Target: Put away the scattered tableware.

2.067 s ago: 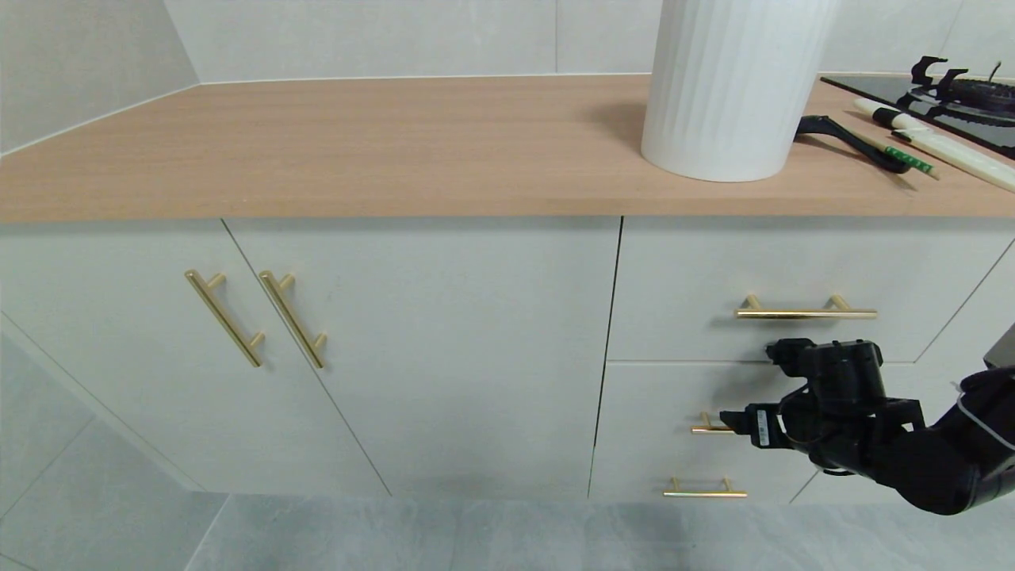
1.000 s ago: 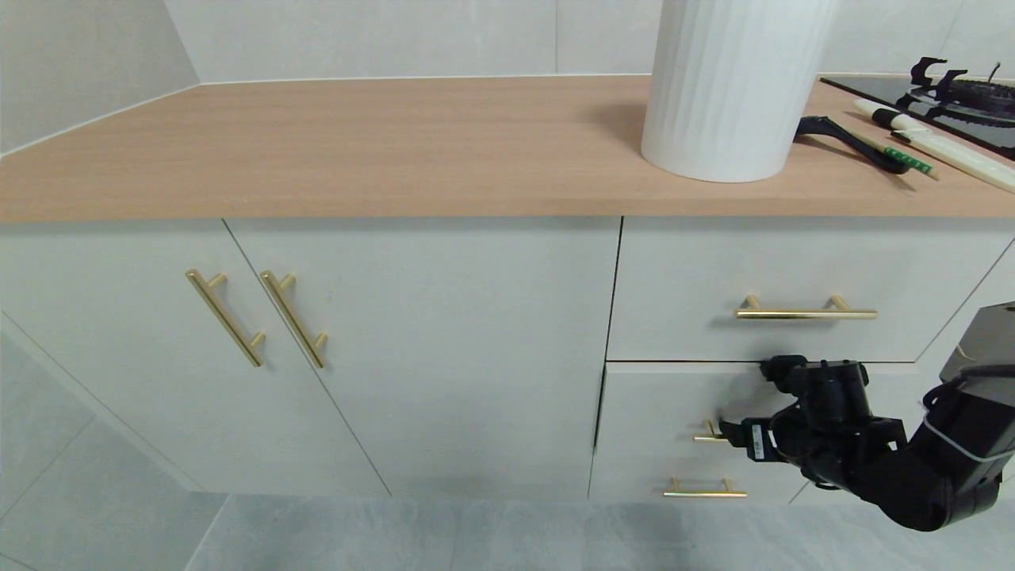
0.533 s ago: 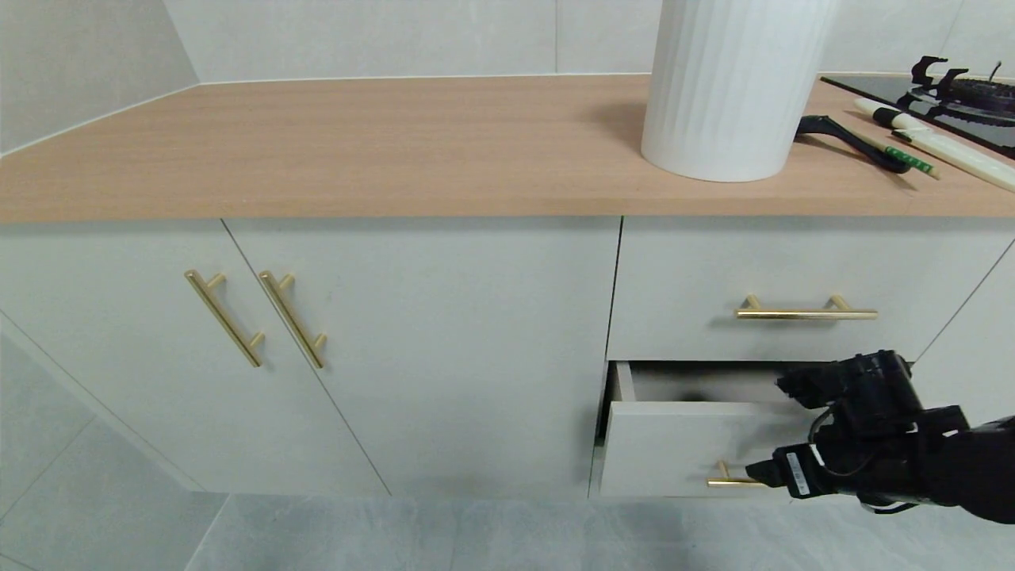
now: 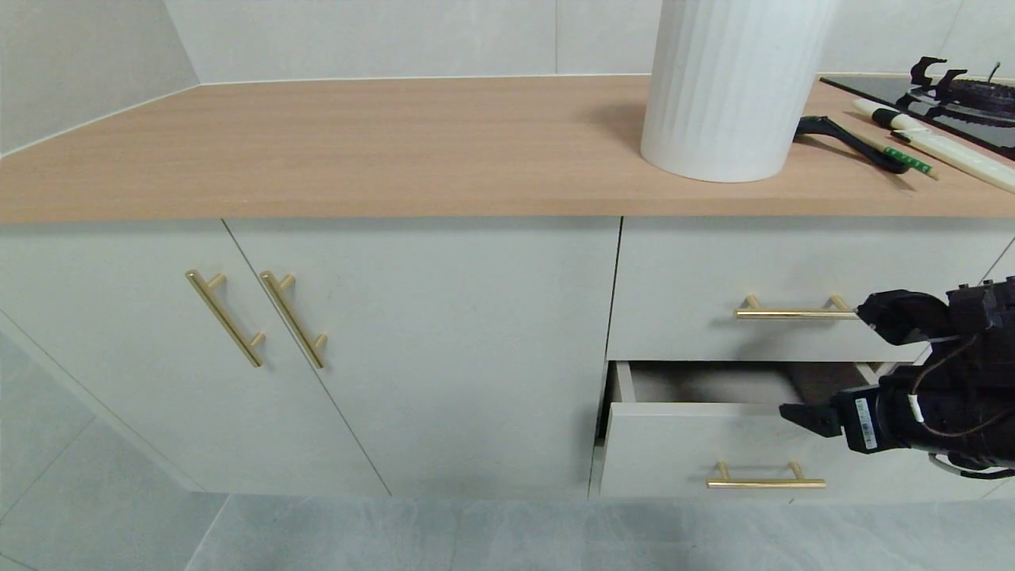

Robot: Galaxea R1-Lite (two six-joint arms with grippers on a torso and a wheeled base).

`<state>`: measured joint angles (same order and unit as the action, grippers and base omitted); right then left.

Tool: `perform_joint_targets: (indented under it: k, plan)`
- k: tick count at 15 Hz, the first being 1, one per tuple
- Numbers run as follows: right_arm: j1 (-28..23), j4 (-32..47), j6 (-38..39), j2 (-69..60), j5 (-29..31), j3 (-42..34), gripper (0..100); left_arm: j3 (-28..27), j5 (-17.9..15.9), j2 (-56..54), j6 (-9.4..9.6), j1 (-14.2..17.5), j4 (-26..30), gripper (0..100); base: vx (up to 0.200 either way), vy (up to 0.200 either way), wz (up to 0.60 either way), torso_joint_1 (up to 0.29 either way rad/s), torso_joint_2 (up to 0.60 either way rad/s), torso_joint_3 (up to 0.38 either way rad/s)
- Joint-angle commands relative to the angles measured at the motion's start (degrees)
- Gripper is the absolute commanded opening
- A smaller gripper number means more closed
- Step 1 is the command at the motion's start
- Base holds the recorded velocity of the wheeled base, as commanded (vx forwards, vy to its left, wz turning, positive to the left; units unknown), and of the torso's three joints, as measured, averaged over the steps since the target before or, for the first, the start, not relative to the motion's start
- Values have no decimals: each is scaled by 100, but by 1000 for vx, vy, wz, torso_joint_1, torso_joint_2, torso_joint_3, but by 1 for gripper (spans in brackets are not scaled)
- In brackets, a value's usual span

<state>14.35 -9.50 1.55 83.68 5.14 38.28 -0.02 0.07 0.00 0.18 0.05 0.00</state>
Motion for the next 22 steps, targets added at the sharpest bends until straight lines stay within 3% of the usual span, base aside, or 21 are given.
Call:
perform_joint_targets:
  k: [1, 12, 22]
  plan:
    - [59, -219, 56, -9, 4, 4, 100, -6, 1, 9, -1, 4, 0, 100, 0, 0, 0, 0, 0, 0]
    - [165, -2654, 206, 1757, 496, -585, 100, 2, 1, 0, -1, 4, 0, 100, 0, 0, 0, 0, 0, 0]
    - [165, -2417, 135, 1318, 558, -673, 100, 2, 1, 0, -1, 4, 0, 100, 0, 0, 0, 0, 0, 0]
